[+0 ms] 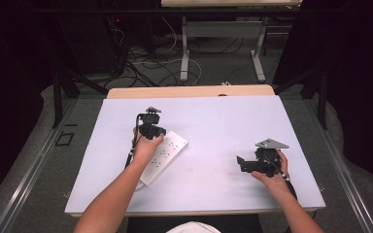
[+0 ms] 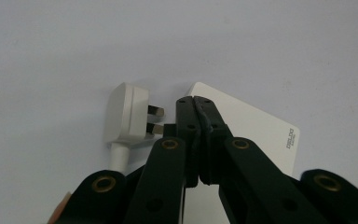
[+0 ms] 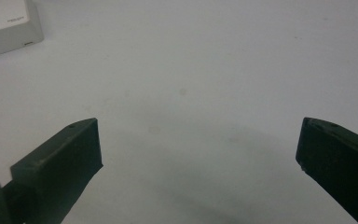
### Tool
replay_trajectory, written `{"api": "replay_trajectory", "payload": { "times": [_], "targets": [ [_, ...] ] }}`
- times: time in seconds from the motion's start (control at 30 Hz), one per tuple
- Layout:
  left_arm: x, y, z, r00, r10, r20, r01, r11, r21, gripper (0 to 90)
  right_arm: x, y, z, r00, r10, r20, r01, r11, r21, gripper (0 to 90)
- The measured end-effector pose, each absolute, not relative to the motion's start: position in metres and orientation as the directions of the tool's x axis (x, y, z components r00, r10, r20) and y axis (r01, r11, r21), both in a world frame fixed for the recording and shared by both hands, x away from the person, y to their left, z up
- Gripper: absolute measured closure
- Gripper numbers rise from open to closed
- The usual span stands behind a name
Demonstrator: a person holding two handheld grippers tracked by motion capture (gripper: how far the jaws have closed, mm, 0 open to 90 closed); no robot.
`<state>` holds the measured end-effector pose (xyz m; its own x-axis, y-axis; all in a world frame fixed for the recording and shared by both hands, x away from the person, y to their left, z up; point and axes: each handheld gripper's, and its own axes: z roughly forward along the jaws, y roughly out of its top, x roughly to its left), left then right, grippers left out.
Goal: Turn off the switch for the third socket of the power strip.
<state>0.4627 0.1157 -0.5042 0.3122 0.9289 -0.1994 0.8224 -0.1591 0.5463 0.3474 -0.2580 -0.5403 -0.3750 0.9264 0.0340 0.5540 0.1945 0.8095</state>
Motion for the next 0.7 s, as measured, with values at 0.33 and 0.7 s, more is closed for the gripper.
{"api": "replay_trajectory", "payload": {
  "times": [0.33,0.7],
  "targets": [
    [0.465,0.109,-0.511,0.313,0.930,-0.192,0.828,-0.167,0.536,89.9,0.348,-0.258,-0.540,-0.374,0.927,0.035,0.555,0.193,0.809,0.0],
    [0.468,0.108,-0.516,0.308,0.932,-0.192,0.833,-0.166,0.527,89.9,0.348,-0.258,-0.541,-0.375,0.927,0.034,0.555,0.195,0.808,0.0]
  ]
}}
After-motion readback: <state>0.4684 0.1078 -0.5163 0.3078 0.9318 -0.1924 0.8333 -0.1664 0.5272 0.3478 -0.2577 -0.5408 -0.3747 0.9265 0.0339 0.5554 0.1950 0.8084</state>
